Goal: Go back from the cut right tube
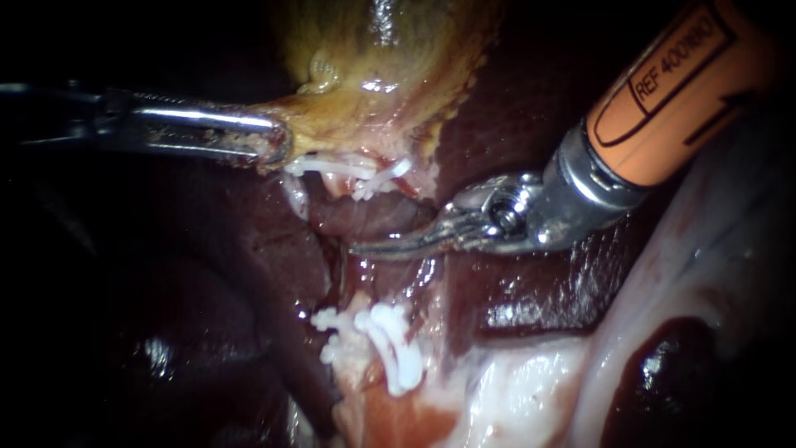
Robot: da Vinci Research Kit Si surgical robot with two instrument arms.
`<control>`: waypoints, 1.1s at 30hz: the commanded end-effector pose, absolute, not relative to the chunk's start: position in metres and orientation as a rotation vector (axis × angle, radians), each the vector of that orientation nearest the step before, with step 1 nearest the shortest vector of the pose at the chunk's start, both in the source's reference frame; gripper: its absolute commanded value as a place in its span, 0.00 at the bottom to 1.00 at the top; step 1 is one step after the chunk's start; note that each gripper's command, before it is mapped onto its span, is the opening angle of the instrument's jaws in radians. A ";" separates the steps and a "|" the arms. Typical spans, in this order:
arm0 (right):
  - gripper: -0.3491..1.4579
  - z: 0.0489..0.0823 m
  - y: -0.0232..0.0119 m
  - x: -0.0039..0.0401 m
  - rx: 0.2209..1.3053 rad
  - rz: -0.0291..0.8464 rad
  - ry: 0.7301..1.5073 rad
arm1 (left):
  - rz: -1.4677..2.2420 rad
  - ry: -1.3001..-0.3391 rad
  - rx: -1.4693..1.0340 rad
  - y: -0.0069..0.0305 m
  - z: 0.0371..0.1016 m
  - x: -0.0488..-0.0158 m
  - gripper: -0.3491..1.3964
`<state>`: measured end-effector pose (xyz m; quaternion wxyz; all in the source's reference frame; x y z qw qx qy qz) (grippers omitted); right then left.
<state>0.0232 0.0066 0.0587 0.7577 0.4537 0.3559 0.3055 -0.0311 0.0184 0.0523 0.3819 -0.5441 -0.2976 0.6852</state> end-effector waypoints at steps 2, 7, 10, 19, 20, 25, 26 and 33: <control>0.13 0.0588 0.0064 0.0232 0.998 0.668 0.797 | 1.748 -0.760 -1.388 0.0184 0.0523 -0.0311 0.00; 0.94 0.0596 0.0050 0.0243 0.994 0.662 0.806 | 1.748 -0.760 -1.388 0.0184 0.0523 -0.0311 0.00; 0.98 0.0603 0.0043 0.0245 0.982 0.641 0.815 | 1.748 -0.760 -1.388 0.0184 0.0523 -0.0311 0.00; 0.98 0.0600 0.0056 0.0225 0.694 0.432 0.810 | 1.748 -0.760 -1.388 0.0184 0.0523 -0.0310 0.00; 0.98 0.0598 0.0059 0.0220 0.636 0.391 0.798 | 1.748 -0.761 -1.388 0.0184 0.0523 -0.0310 0.00; 0.98 0.0586 0.0070 0.0196 0.502 0.263 0.748 | 1.748 -0.761 -1.389 0.0184 0.0523 -0.0308 0.00; 0.98 0.0582 0.0071 0.0189 0.481 0.250 0.742 | 1.748 -0.761 -1.389 0.0184 0.0523 -0.0308 0.00; 0.98 0.0568 0.0067 0.0144 0.421 0.214 0.748 | 1.749 -0.761 -1.389 0.0184 0.0523 -0.0308 0.00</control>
